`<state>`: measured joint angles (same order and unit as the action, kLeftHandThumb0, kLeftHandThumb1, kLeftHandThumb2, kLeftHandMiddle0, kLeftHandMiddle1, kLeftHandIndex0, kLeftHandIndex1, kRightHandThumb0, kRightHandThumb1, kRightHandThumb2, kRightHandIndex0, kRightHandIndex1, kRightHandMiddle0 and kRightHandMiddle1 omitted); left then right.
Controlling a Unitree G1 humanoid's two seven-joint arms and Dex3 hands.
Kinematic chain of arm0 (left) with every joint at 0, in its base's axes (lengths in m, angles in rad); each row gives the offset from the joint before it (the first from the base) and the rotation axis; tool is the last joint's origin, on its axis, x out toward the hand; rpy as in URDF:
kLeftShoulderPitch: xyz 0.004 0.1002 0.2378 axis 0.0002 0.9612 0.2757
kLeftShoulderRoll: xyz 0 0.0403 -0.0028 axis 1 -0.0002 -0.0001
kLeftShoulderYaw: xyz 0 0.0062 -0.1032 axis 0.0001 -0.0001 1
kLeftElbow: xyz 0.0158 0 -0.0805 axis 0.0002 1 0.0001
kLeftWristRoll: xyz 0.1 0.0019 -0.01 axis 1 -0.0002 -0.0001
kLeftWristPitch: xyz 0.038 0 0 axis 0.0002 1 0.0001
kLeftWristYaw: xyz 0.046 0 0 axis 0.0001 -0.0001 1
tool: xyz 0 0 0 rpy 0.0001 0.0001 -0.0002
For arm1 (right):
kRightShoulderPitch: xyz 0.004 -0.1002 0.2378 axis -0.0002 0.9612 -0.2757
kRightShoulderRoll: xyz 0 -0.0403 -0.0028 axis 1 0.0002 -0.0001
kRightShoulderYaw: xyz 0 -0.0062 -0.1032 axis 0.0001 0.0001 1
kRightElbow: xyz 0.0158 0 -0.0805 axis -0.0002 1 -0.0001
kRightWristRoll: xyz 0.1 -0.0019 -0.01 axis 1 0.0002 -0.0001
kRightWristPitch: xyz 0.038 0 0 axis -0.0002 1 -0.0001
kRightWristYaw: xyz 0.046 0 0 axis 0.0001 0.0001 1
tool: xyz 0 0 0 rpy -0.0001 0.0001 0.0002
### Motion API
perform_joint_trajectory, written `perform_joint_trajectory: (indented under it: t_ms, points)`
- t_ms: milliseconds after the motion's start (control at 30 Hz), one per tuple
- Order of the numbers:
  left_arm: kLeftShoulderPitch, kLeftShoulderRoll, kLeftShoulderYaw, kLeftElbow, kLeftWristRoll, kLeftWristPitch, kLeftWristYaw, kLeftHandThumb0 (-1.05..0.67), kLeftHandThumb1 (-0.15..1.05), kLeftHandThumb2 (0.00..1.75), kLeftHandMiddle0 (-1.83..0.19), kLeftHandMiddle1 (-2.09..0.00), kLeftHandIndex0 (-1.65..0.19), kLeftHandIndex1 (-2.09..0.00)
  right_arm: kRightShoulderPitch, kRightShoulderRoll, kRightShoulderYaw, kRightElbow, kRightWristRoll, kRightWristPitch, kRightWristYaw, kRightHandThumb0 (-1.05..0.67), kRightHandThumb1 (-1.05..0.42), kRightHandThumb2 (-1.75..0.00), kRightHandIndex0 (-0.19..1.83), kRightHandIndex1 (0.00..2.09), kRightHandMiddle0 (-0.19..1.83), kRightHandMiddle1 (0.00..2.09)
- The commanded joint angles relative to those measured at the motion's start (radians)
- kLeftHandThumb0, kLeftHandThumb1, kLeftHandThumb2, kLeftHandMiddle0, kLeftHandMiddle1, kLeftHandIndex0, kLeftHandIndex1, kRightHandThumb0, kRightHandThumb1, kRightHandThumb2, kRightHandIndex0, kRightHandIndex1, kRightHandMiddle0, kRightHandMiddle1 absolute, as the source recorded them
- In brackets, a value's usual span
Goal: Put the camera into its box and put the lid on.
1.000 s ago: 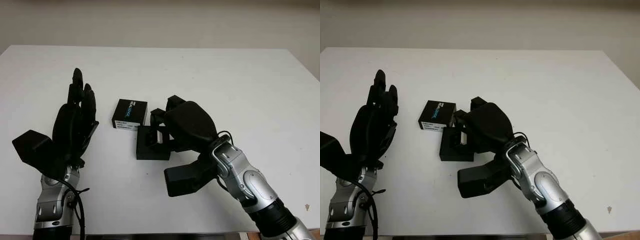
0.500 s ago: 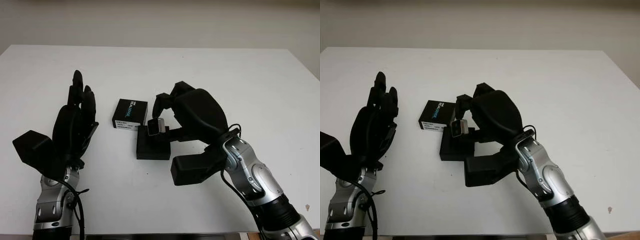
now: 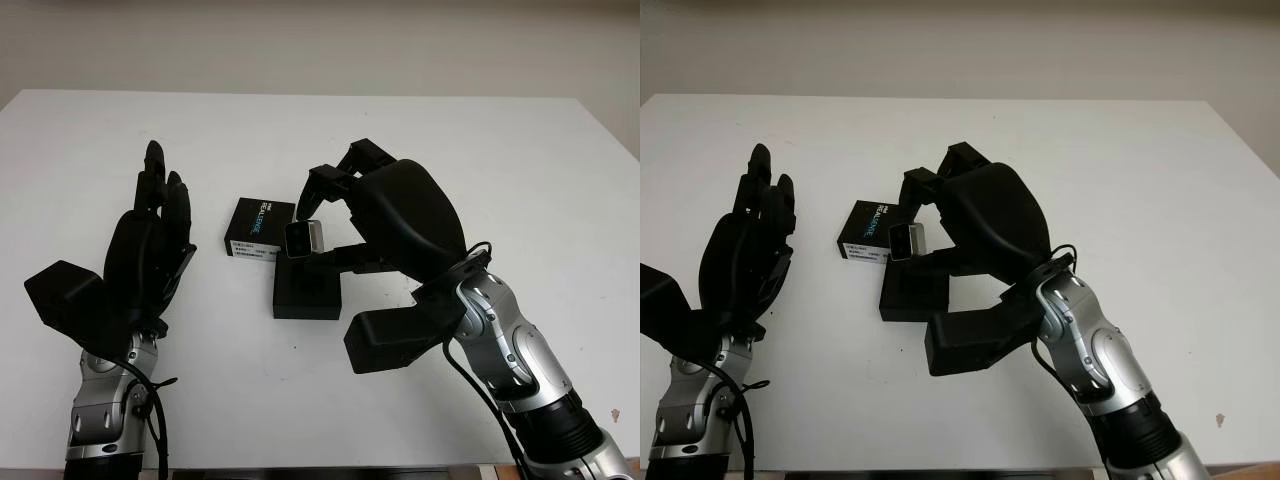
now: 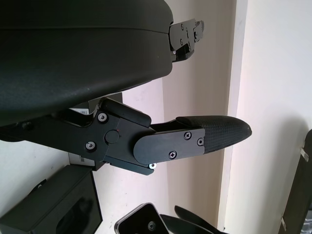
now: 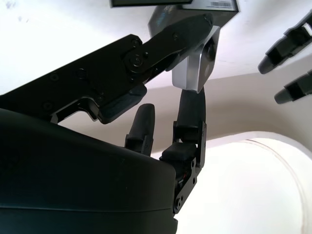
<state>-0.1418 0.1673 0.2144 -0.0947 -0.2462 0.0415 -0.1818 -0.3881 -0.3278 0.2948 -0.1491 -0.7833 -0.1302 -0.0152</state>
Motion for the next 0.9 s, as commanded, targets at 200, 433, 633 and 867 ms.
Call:
perform_joint_trajectory:
  t_ms: [200, 433, 633, 867]
  points:
    - [-0.001, 0.007, 0.004, -0.003, -0.007, -0.004, -0.007, -0.78, 1.05, 0.54, 0.19, 0.00, 0.19, 0.00, -0.002, 0.068, -0.060, 0.104, 0.227, 0.062, 0.083, -0.33, -0.92, -0.06, 0.09, 1.29, 0.45, 1.58]
    - [0.000, 0.006, 0.002, -0.007, -0.002, -0.003, -0.005, -0.78, 1.05, 0.54, 0.19, 0.00, 0.19, 0.00, -0.026, 0.090, -0.099, 0.211, 0.382, 0.069, 0.138, -0.31, -0.92, -0.06, 0.07, 1.26, 0.44, 1.64]
    - [-0.001, 0.008, 0.003, -0.004, 0.000, -0.007, -0.006, -0.78, 1.05, 0.54, 0.19, 0.00, 0.19, 0.00, -0.046, 0.083, -0.106, 0.257, 0.432, 0.092, 0.179, -0.32, -0.93, -0.06, 0.06, 1.22, 0.39, 1.64]
    - [-0.001, 0.006, 0.002, -0.002, 0.003, -0.008, -0.004, -0.78, 1.05, 0.54, 0.19, 0.00, 0.19, 0.00, -0.063, 0.071, -0.115, 0.308, 0.488, 0.061, 0.225, -0.38, -0.94, -0.06, 0.07, 1.19, 0.43, 1.64]
